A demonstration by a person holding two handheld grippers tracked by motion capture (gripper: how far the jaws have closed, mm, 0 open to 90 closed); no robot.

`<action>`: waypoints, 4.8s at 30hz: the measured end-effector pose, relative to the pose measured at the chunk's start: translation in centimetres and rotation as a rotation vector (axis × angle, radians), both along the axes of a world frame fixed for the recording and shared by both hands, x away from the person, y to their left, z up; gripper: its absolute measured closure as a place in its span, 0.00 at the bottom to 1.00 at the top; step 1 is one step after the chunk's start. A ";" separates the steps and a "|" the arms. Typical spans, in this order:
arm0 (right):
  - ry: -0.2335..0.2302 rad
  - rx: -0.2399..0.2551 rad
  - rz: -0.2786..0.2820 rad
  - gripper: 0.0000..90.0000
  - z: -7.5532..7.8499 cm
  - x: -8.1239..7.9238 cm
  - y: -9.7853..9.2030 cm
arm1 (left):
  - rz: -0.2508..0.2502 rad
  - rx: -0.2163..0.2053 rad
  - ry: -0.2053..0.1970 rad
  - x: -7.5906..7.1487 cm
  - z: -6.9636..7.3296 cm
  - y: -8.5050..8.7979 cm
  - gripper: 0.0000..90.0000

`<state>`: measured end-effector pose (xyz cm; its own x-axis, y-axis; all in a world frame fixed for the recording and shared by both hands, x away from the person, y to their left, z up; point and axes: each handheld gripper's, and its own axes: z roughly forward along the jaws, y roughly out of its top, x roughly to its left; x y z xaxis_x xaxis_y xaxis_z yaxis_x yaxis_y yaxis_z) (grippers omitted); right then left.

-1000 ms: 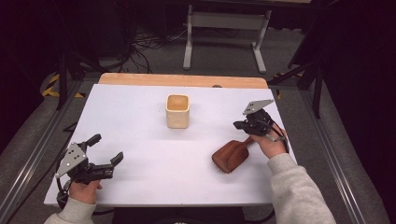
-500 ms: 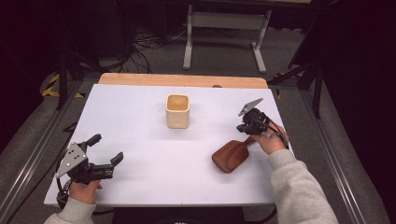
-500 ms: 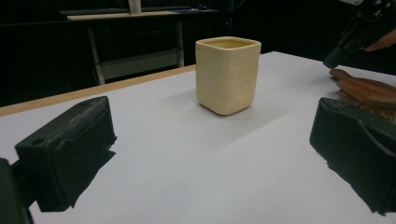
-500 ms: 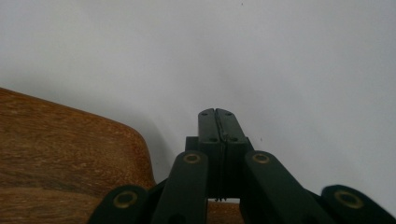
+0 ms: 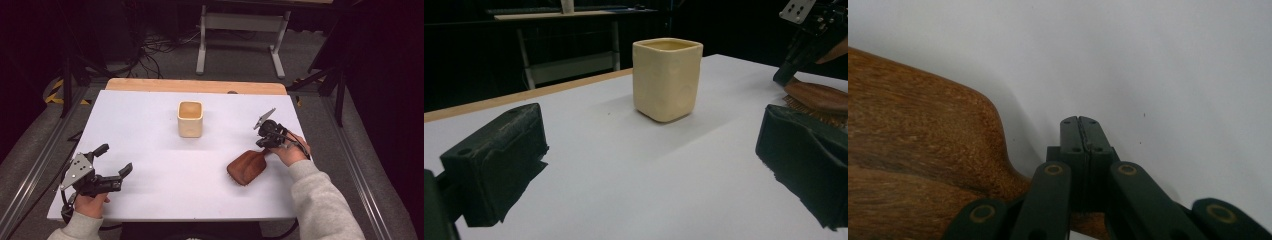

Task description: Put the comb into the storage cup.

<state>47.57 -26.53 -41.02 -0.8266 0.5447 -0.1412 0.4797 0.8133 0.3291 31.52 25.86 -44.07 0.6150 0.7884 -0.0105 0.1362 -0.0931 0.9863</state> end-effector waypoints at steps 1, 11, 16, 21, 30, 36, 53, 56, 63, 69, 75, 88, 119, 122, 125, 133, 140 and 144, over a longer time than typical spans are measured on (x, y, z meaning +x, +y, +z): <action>0.004 -0.006 0.002 1.00 -0.1 0.0 -0.1 | 0.000 0.000 0.000 0.0 0.0 0.0 0.01; 0.042 -0.044 0.012 1.00 -0.4 -0.8 -0.5 | 0.000 -0.002 0.000 0.0 0.0 0.0 0.01; 0.052 -0.043 0.004 1.00 -0.4 -1.2 -0.8 | -0.002 0.000 -0.001 0.0 0.0 0.0 0.01; 0.063 -0.031 0.000 1.00 -0.4 -1.8 -1.4 | -0.002 -0.001 0.000 0.0 0.0 -0.1 0.01; 0.090 -0.025 0.007 1.00 -0.6 -2.8 -2.0 | -0.004 -0.002 -0.001 0.0 0.0 -0.1 0.01; 0.097 -0.014 0.012 1.00 -0.6 -3.6 -2.3 | -0.004 -0.002 -0.002 0.0 0.0 -0.1 0.01; 0.121 0.021 0.027 1.00 -0.7 -6.1 -2.9 | -0.006 -0.006 -0.002 -0.1 0.0 -0.2 0.01; 0.123 0.025 0.023 1.00 -0.6 -6.5 -3.1 | -0.017 -0.006 0.002 0.0 0.0 -0.2 0.00; 0.128 0.032 0.026 1.00 -0.4 -7.1 -3.4 | -0.016 -0.005 0.011 0.1 0.0 -0.3 0.00; 0.107 0.036 0.019 0.98 0.0 -7.4 -3.5 | -0.028 -0.009 0.021 0.3 -0.1 -0.3 0.00; 0.051 0.075 -0.002 0.77 1.2 -8.1 -3.6 | -0.047 0.006 0.027 0.3 -0.1 -0.5 0.00; 0.036 0.131 0.000 0.02 -0.5 -8.8 -2.9 | -0.085 0.047 0.033 0.1 -0.1 -0.4 0.00; 0.071 0.062 0.012 0.80 -1.8 -8.9 -1.5 | -0.117 0.062 0.019 -0.1 0.0 -0.5 0.03; 0.060 0.072 0.010 0.80 -1.8 -9.1 -1.6 | -0.119 0.059 0.022 -0.1 -0.1 -0.5 0.02; 0.041 0.081 0.013 0.81 -1.9 -9.3 -1.7 | -0.119 0.061 0.019 -0.1 -0.1 -0.5 0.02; -0.027 0.119 0.017 0.81 -1.4 -10.0 -1.6 | -0.118 0.058 0.020 0.0 -0.1 -0.5 0.02; -0.111 0.207 0.018 0.81 0.3 -10.3 -1.5 | -0.117 0.056 0.022 0.0 -0.1 -0.5 0.02; -0.161 0.256 0.026 0.81 1.2 -10.7 -1.2 | -0.118 0.054 0.020 0.0 -0.2 -0.5 0.01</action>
